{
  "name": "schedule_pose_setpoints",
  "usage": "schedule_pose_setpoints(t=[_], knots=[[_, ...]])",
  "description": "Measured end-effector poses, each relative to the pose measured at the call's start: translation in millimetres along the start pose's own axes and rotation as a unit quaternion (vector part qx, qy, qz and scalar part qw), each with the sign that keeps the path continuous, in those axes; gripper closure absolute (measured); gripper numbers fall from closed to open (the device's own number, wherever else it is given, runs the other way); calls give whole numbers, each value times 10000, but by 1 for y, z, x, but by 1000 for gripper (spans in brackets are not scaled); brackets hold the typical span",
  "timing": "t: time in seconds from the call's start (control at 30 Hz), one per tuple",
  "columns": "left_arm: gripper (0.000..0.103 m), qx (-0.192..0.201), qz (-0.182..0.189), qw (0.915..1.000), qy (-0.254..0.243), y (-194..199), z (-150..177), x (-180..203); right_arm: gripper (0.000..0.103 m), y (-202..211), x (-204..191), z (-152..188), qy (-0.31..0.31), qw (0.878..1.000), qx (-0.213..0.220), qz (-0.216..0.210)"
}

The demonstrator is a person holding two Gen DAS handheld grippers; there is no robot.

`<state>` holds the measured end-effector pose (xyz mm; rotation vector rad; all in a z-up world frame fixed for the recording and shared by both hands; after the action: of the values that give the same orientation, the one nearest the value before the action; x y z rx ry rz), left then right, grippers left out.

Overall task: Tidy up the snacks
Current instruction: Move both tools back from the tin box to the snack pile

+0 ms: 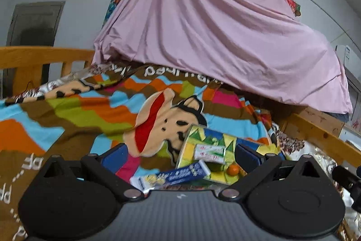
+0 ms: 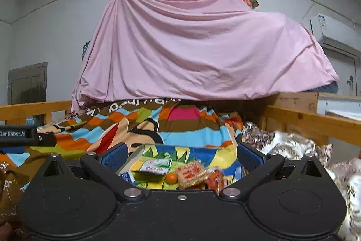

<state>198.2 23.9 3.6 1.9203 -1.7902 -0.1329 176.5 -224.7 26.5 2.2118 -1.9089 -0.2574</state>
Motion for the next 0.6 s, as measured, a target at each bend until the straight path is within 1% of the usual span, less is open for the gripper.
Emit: schedule_pose_setpoints(t=[0.23,0.33,0.37,0.6], knots=[[0,-386,-139,9990,-149,-6,24,-23,1,-5,-15,26,28,9985,-539,-133],[0,-791,-20,9964,-293,-19,31,-27,1,-12,-25,35,185,9971,-717,-196],[0,-871,9,9956,-341,-23,33,-28,1,-14,-29,37,229,9966,-761,-216],[0,-1036,42,9931,-541,-38,43,-37,1,-31,-42,51,364,9925,-1111,-357]])
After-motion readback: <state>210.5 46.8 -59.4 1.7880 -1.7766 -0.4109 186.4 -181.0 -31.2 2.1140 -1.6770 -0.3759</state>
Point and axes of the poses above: each gripper's, at about its wrist camera, not at the fingertips, and y roughly against the way its jaws point, x to its right, z to its underside, the point moved 7 cm from there along -y, roughly the way its jaws point, and after that the axes turned 8 degrees about -x, right-handed, at the moved point
